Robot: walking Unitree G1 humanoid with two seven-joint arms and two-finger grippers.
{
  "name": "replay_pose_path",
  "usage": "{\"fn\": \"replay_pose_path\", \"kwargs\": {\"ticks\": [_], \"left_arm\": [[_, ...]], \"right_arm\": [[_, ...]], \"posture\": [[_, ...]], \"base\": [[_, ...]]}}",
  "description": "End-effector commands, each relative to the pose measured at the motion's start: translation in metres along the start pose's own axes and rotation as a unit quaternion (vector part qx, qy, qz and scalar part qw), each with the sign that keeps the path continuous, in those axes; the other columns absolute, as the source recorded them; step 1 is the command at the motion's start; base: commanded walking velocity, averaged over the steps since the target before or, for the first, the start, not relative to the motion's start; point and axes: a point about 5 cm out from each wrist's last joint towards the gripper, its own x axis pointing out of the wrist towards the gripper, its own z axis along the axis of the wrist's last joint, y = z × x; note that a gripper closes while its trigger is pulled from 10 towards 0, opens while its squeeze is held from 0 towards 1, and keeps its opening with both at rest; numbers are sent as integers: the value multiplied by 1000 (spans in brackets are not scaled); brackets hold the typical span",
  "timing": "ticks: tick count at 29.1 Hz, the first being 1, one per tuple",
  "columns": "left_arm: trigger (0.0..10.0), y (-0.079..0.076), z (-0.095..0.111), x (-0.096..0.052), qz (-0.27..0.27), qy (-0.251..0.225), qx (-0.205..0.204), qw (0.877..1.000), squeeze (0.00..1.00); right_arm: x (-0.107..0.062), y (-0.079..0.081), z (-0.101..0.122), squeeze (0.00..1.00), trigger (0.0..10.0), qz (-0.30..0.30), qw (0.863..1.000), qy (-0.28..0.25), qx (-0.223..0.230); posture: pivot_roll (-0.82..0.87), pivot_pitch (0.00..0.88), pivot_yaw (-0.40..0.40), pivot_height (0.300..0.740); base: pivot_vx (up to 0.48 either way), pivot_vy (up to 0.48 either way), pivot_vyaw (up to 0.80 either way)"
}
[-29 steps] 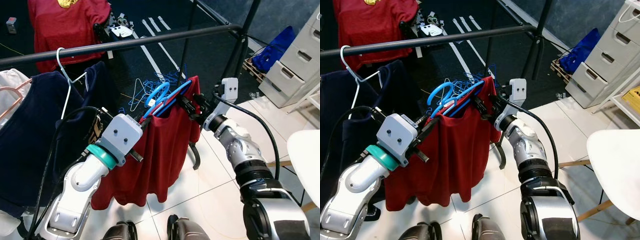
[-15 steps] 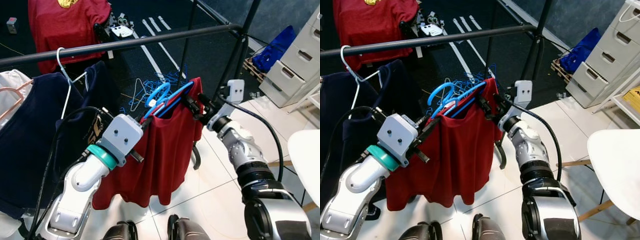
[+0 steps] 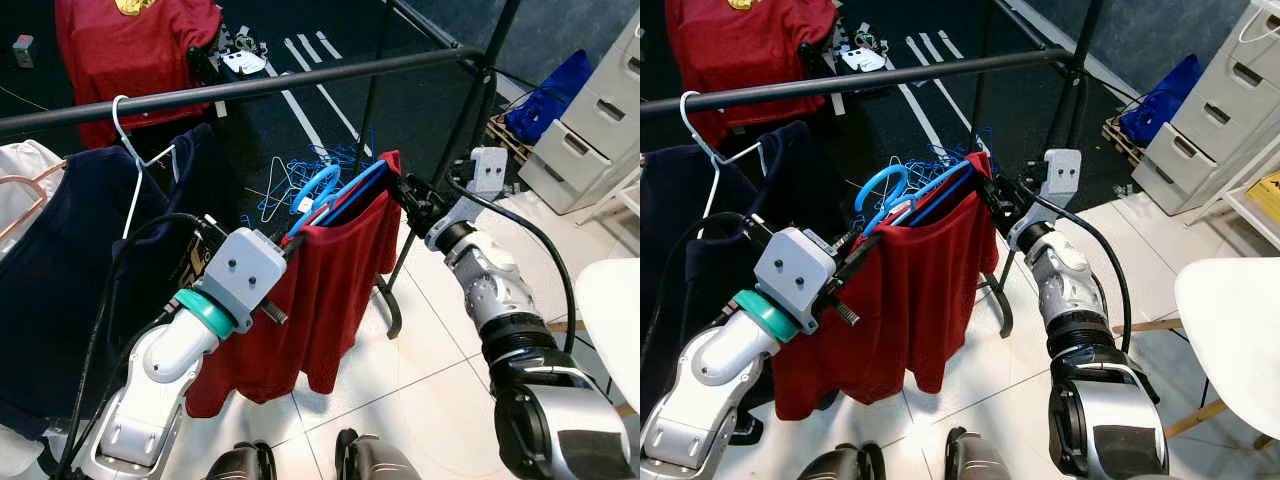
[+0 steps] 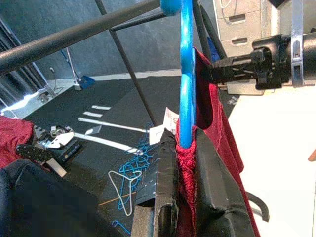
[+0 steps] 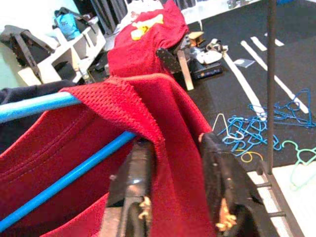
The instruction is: Hang hanger
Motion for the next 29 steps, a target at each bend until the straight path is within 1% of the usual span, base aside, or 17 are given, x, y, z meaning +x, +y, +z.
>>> {"fn": "replay_pose_path", "kwargs": {"ticks": [1,2,6,7,10,11,13,14,17,18,21,22,23,26,27,28,29], "left_arm": [[10000,0,9,1,-2,-20,5,1000,0],[10000,-1,9,1,-2,-20,5,1000,0],[10000,-1,9,1,-2,-20,5,1000,0],[10000,-1,9,1,-2,-20,4,1000,0],[10000,-1,9,1,-2,-20,4,1000,0],[10000,-1,9,1,-3,-21,4,1000,0],[10000,-1,9,1,-3,-21,4,1000,0],[10000,-1,10,1,-4,-21,3,1000,0],[10000,-1,10,1,-5,-21,3,1000,0],[10000,-1,9,1,-5,-21,3,1000,0],[10000,-1,9,1,-6,-21,2,1000,0],[10000,-2,9,2,-7,-20,3,1000,0],[10000,-2,9,2,-7,-20,3,1000,0],[10000,-2,9,4,-10,-20,4,1000,0],[10000,-3,8,4,-10,-20,5,1000,0],[10000,-3,8,4,-10,-20,5,1000,0],[10000,-2,8,5,-10,-19,5,1000,0]], "right_arm": [[1,1,-4,0,0,5,1000,15,-2],[1,4,-6,0,0,19,1000,23,-5],[1,4,-6,0,0,19,1000,23,-5],[2,9,-7,0,0,42,999,31,-6],[2,9,-7,0,0,42,999,31,-6],[3,14,-7,0,0,71,997,38,-9],[3,14,-7,0,0,71,997,38,-9],[4,17,-6,0,0,88,995,39,-11],[6,21,0,0,0,104,994,27,-19],[7,26,6,0,0,119,993,10,-26],[8,32,12,0,0,135,990,-2,-36],[9,40,17,0,0,159,986,-13,-46],[9,40,17,0,0,159,986,-13,-46],[6,70,28,0,0,244,967,-28,-72],[3,77,29,0,0,265,961,-28,-76],[3,77,29,0,0,265,961,-28,-76],[-1,83,28,0,0,287,954,-22,-80]], "posture": [[-41,50,19,740],[-42,51,20,740],[-42,51,20,740],[-43,53,20,740],[-43,53,20,740],[-45,55,22,740],[-45,55,22,740],[-45,56,21,740],[-46,58,24,740],[-47,59,26,740],[-47,59,26,740],[-49,60,27,740],[-49,60,27,740],[-49,62,26,740],[-50,63,25,740],[-50,63,25,740],[-52,64,24,740]], "base": [[0,0,0],[0,0,0],[0,0,0],[0,0,0],[0,0,0],[0,0,0],[0,0,0],[0,0,0],[0,0,0],[0,0,0],[0,0,0],[0,0,0],[0,0,0],[0,0,0],[0,0,0],[0,0,0],[0,0,0]]}}
